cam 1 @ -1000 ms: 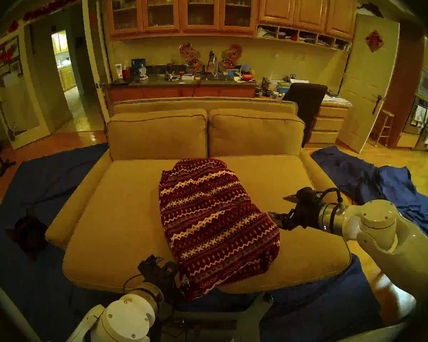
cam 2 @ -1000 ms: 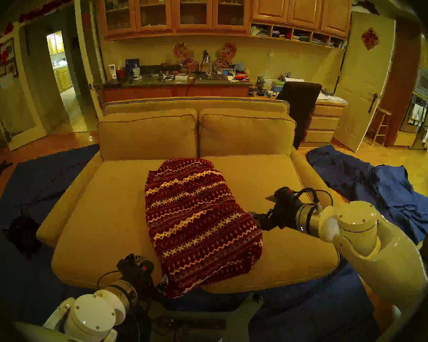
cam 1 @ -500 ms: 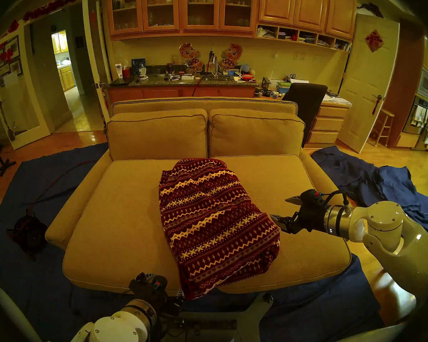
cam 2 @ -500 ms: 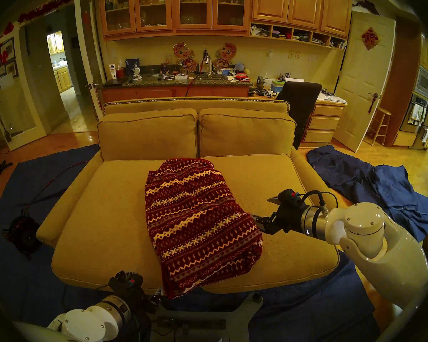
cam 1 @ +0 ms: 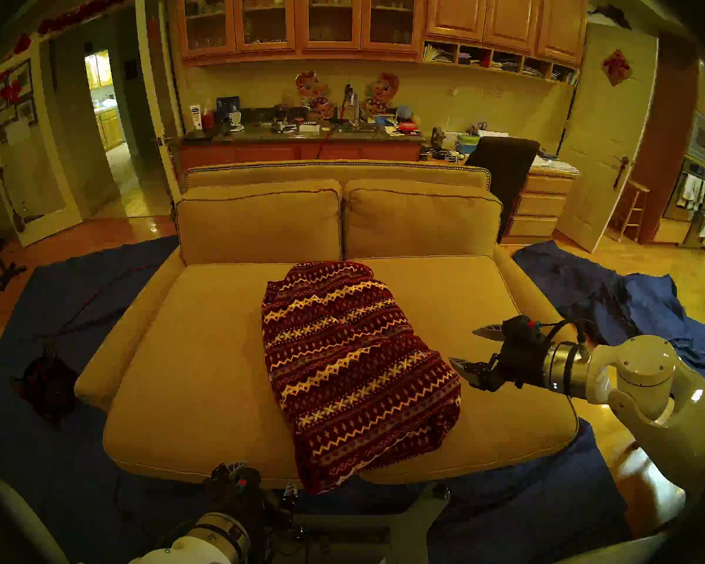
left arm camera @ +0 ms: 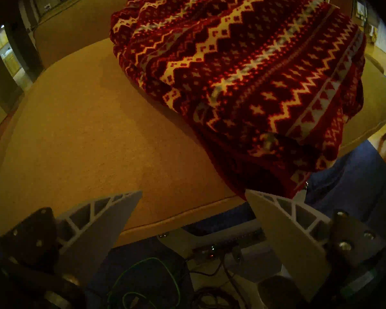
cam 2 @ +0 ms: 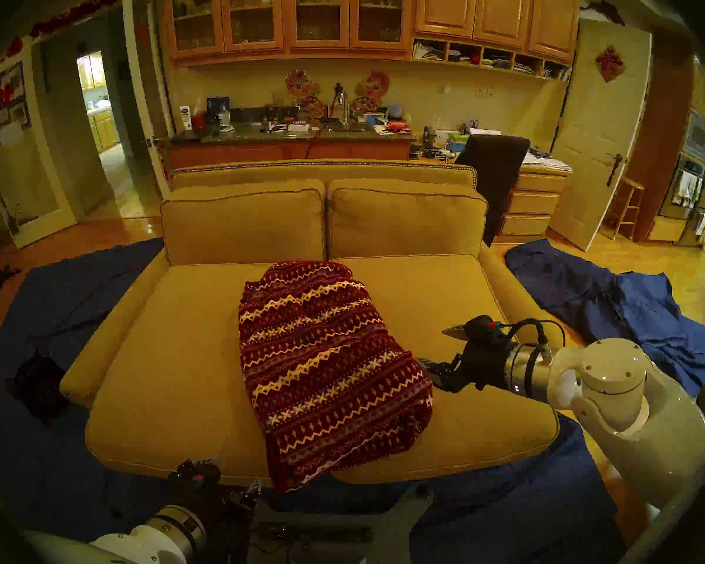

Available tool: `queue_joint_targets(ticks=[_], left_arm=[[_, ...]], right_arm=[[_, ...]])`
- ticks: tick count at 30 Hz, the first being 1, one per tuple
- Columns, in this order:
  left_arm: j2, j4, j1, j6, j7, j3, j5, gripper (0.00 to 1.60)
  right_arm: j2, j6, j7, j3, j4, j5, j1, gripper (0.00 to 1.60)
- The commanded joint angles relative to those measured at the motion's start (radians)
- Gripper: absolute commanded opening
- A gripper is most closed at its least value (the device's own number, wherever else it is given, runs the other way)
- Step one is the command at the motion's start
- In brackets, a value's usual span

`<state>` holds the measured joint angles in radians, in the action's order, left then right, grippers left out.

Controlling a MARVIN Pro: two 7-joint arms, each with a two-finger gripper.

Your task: Fold the blanket in half twice

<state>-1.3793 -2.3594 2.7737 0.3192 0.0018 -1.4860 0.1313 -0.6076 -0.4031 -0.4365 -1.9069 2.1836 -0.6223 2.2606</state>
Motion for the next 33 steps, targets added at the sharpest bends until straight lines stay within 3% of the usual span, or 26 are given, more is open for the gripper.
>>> queue_joint_targets(ticks=[1, 8, 14, 18, 25, 33], left_arm=[[0.006, 0.026, 0.033, -0.089, 0.019, 0.017, 0.019, 1.6], [0.01, 0.072, -0.006, -0.198, 0.07, 0.026, 0.07, 1.6], [-0.005, 0.072, 0.014, -0.268, 0.141, 0.021, 0.108, 1.6], [-0.004, 0.08, 0.04, -0.358, 0.193, 0.023, 0.091, 1.6], [0.023, 0.151, 0.014, -0.445, 0.178, 0.043, 0.057, 1.6], [0.014, 0.213, 0.031, -0.604, 0.239, 0.056, 0.085, 1.6]], right_arm=[[-0.035, 0.039, -0.029, -0.016, 0.031, 0.007, 0.067, 1.6], [-0.086, 0.09, -0.043, 0.005, 0.092, 0.009, 0.102, 1.6], [-0.114, 0.117, -0.035, 0.002, 0.116, 0.02, 0.116, 1.6], [-0.137, 0.137, -0.026, -0.001, 0.133, 0.04, 0.136, 1.6], [-0.146, 0.147, -0.021, 0.001, 0.144, 0.057, 0.153, 1.6], [-0.169, 0.169, -0.017, -0.004, 0.154, 0.073, 0.178, 1.6]])
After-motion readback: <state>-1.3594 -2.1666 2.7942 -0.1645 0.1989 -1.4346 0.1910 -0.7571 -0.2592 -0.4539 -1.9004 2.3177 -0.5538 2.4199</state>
